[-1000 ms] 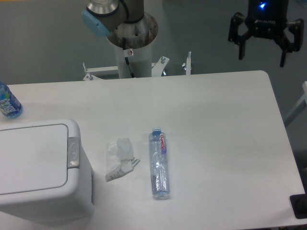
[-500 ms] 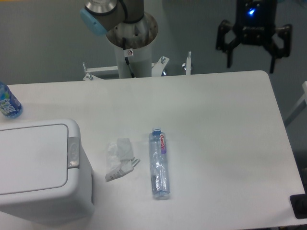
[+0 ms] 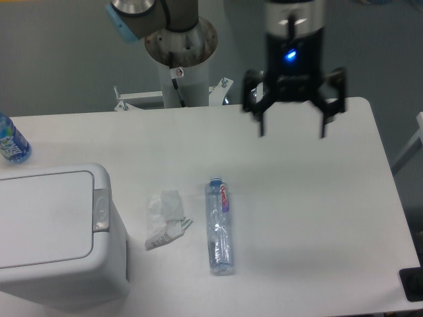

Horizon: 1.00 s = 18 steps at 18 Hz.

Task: Open the trash can
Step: 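Move the open gripper over the table toward the white trash can lid, then lower the gripper onto the lid's push button and press down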

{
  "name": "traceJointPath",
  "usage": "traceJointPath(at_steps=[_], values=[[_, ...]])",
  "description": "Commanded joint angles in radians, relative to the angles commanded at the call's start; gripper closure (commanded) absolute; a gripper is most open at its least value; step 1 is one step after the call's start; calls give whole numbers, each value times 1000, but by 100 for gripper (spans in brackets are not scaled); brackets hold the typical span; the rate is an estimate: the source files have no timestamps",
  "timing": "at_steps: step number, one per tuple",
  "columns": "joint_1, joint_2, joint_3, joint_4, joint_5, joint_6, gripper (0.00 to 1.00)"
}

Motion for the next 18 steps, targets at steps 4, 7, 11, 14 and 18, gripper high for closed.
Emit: traceJointPath(at_steps=[4,7,11,14,18], values=[[-91,-44,2,49,-2,-126,0],[-131,-69,2,115,-35,-256,0],[-138,-86,-2,120,-120,-349,0],[-160,-94,-9,120,-143,-350,0],[-177,-109,-12,120,-143,-352,0]])
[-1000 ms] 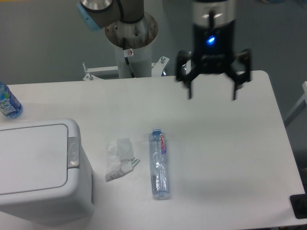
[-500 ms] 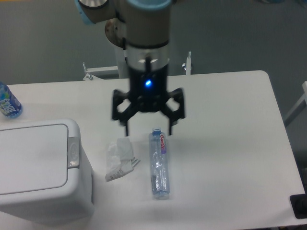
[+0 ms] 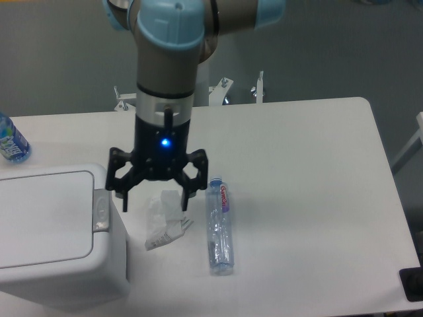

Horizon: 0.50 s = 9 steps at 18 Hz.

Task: Open the trash can
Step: 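Lower the gripper onto the lid's push button and press down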

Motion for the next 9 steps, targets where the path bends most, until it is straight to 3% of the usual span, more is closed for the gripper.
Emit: traceJointPath(at_steps=[9], values=[[-20,-8,-12,0,0,-20,0]])
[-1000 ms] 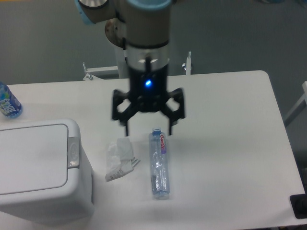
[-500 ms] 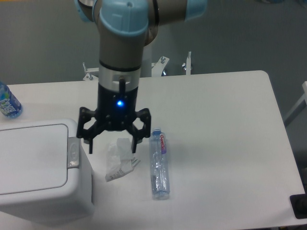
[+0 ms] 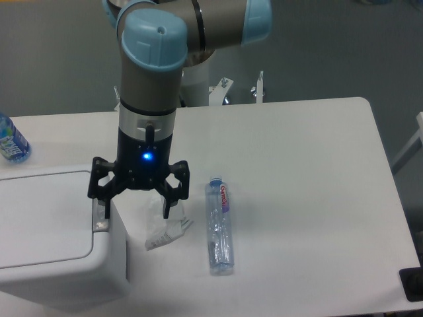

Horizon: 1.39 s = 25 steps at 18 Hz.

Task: Open the trash can
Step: 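Lower the gripper onto the lid's push button and press down, then hold the gripper on the button while the lid swings open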

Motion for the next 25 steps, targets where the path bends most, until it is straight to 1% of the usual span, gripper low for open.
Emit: traceJointPath(at_steps=[25], values=[[-8,-6,-15,2,2,-2,0]])
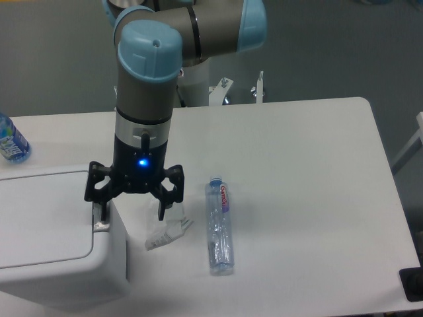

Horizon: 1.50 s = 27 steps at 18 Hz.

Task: Open the trash can
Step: 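Hold the gripper on the button while the lid swings open, then lift the gripper away from the trash can toward the tissue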

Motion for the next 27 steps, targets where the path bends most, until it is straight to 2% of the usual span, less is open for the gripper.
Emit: traceJointPath(at_steps=[9,14,17,19,21,24,27], values=[[0,0,3,0,0,0,0],[2,2,58,3,3,18,0],[15,6,84,72,14,49,0],[47,15,87,100,79,104,0],[74,37,94,95,162,132,0],[124,57,95,69,187,211,0],[162,75,89,-27,240,442,0]])
